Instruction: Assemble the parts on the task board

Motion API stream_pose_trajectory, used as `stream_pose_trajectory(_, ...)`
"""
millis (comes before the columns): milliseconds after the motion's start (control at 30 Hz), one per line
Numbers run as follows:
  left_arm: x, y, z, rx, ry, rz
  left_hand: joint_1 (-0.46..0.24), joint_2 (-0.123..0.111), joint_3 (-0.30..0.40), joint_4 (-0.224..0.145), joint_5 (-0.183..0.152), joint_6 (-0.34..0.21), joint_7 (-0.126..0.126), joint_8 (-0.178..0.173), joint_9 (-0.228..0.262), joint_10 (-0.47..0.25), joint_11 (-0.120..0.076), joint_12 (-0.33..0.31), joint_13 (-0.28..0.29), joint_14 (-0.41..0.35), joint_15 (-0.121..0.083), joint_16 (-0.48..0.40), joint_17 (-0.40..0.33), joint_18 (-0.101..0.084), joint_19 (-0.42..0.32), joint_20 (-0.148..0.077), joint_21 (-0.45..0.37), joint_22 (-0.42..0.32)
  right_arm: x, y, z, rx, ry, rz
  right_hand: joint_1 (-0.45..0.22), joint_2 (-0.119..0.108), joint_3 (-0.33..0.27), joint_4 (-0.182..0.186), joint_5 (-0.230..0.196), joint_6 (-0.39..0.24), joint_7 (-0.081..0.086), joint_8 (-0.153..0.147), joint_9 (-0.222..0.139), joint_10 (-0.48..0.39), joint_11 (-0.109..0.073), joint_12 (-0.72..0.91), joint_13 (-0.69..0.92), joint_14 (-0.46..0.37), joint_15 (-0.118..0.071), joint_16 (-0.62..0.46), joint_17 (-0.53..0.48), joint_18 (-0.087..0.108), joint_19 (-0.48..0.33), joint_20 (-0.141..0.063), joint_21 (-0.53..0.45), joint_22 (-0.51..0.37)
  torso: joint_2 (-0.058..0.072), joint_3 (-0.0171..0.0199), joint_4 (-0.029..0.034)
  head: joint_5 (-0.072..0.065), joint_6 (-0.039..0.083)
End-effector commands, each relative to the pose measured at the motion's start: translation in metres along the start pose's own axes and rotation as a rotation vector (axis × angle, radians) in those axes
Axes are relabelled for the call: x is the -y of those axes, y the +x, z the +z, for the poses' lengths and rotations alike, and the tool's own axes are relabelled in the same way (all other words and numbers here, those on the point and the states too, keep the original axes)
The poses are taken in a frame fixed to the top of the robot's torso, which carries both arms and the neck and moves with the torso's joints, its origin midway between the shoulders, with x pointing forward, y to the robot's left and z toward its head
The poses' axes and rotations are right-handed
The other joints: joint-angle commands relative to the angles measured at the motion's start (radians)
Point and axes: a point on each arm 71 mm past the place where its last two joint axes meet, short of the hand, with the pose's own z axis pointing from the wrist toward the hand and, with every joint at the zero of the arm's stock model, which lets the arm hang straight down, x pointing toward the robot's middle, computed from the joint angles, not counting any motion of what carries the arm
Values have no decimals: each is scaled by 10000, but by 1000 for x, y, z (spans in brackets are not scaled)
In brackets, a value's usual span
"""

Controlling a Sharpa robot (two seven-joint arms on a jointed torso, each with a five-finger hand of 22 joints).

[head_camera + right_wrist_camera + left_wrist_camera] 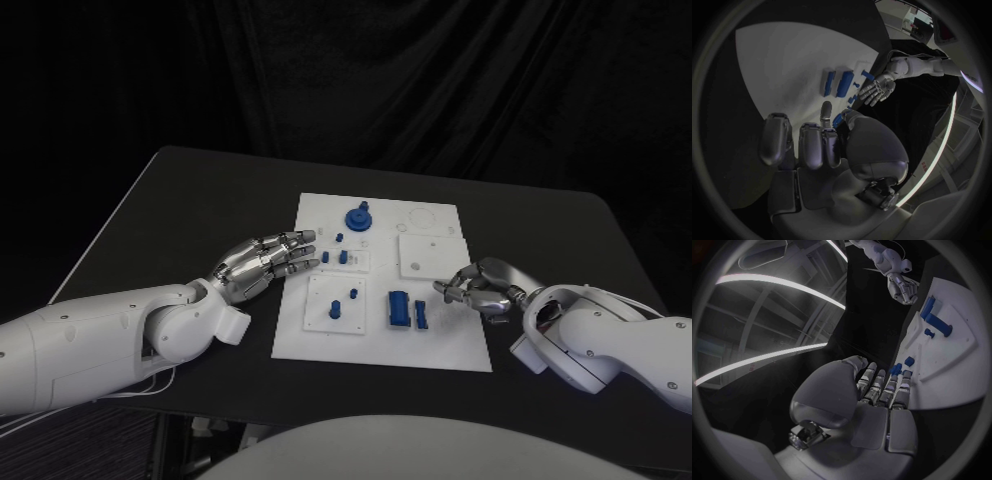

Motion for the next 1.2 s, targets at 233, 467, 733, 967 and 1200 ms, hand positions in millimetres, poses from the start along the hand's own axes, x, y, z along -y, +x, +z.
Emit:
stream_pose_trajectory(233, 16, 6, -9, 610, 1465, 464, -128, -179, 292, -11, 281, 238, 174, 141, 23, -13, -148, -33, -8, -66, -180, -73, -17, 45, -251, -96, -145, -282, -10, -42, -4, 2209, -1910, 2514, 734, 29, 513, 12, 126, -438, 670, -915, -1060, -6233, 777, -4867, -4196, -3692, 882, -4665, -5585, 672, -3196, 769, -6240, -1686, -37, 6, 3, -75, -2)
stream_pose_trajectory(467, 39, 5, -5, 805, 2009, 943, -248, -318, 328, 138, 158, 38, 208, 93, -8, -301, -184, -393, -52, -551, -524, -534, -98, 229, -1001, -278, -506, -942, -16, -48, 4, 1996, -3250, 4033, 258, 83, 245, 54, 601, -1635, 1902, -2048, -2456, -9306, 2354, -8501, -7049, -7747, 2660, -7860, -7647, 158, -6089, 2005, -9653, -4236, -316, 65, -122, 35, -2)
stream_pose_trajectory(733, 52, 7, 7, 680, 2334, 1163, -757, -596, -918, 657, -205, -2091, -1069, -774, -235, -1188, -1026, -1817, -217, -1244, -1168, -1616, -346, 591, -1676, -556, -711, -1758, -21, -49, 13, 1671, -4404, 5208, -348, 391, -1194, 58, -91, -4603, 810, -4280, -4919, -13267, 2885, -11461, -10009, -12689, 3544, -10345, -9570, -140, -12728, 2664, -10689, -10253, -699, 148, -278, 118, -2)
stream_pose_trajectory(967, 49, 12, 25, 415, 2527, 1215, -1375, 114, -3110, 1446, -1504, -2981, -2063, -1040, -346, -1550, -2043, -2858, -362, -1244, -1196, -1616, -346, 703, -1725, -118, -728, -1884, -15, -50, 14, 1852, -4910, 6012, 341, 663, -2930, 89, -1068, -7542, -1960, -6083, -6955, -14444, 901, -13316, -12250, -14065, 2910, -11618, -10688, 159, -13301, 2719, -10782, -11524, -961, 249, -378, 193, -2)
stream_pose_trajectory(1200, 46, 16, 40, 339, 2835, 1564, -1743, 751, -4652, 1438, -3524, -3087, -2307, -1054, -362, -1550, -2128, -2980, -378, -1244, -1426, -1616, -346, 718, -1810, -492, -779, -2059, -4, -43, 15, 1795, -5007, 6366, 474, 894, -3573, 65, -1287, -7556, -2048, -6102, -7088, -14548, 753, -13619, -12652, -14331, 2670, -12257, -10897, 66, -13464, 2727, -10802, -11747, -1440, 425, -569, 432, -2)
